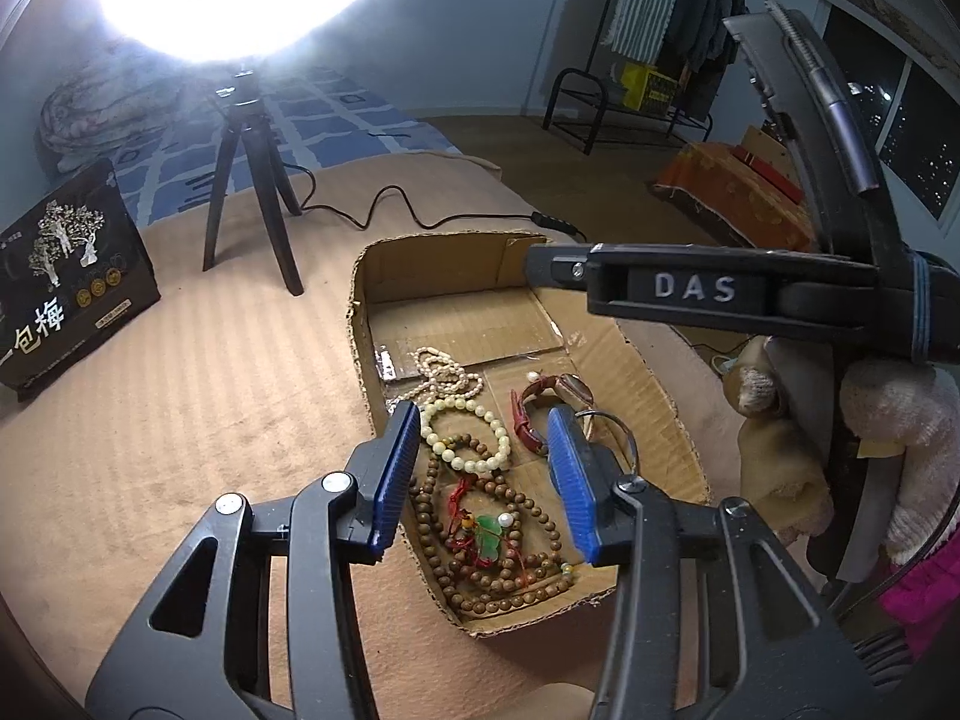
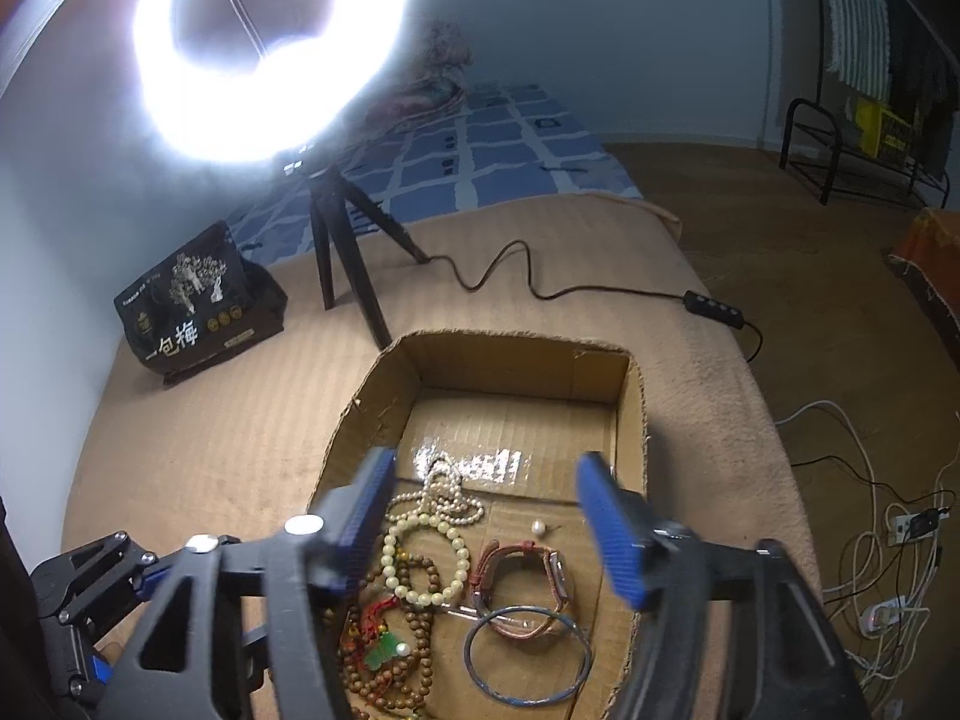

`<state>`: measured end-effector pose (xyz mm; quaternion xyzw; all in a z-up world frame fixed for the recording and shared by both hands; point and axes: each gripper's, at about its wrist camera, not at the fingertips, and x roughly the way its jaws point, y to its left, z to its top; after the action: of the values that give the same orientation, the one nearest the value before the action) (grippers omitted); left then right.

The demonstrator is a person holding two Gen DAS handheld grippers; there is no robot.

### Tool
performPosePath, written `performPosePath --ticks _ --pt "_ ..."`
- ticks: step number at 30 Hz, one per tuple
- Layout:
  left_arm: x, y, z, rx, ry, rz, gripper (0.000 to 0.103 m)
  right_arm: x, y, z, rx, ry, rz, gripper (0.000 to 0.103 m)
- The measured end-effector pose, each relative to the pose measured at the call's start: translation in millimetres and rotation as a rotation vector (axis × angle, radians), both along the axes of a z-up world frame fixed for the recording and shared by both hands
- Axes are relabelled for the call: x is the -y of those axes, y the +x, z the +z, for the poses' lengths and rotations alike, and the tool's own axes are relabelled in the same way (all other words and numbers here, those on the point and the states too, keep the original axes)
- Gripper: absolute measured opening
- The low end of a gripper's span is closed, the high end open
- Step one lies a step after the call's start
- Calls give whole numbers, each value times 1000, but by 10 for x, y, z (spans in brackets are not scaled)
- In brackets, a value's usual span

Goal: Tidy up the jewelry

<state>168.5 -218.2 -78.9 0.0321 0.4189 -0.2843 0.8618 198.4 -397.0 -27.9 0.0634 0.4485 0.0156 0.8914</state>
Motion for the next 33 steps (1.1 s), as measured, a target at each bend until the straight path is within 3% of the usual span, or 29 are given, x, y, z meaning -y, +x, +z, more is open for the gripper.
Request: performPosePath --ticks 3,7,12,28,33 --pt "-21 -7 -2 -3 5 10 45 -1 -16 26 9 -5 -5 79" --pt "-48 -40 13 0 7 20 58 -30 -55 67 21 -19 -10 87" --pt "-85 -109 74 11 9 30 58 -65 -132 152 36 -51 -27 94" --pt "-252 -485 400 79 25 40 59 -290 -593 601 131 -129 -1 96" --pt "-391 -660 501 106 25 59 67 -382 -814 751 168 -147 0 97"
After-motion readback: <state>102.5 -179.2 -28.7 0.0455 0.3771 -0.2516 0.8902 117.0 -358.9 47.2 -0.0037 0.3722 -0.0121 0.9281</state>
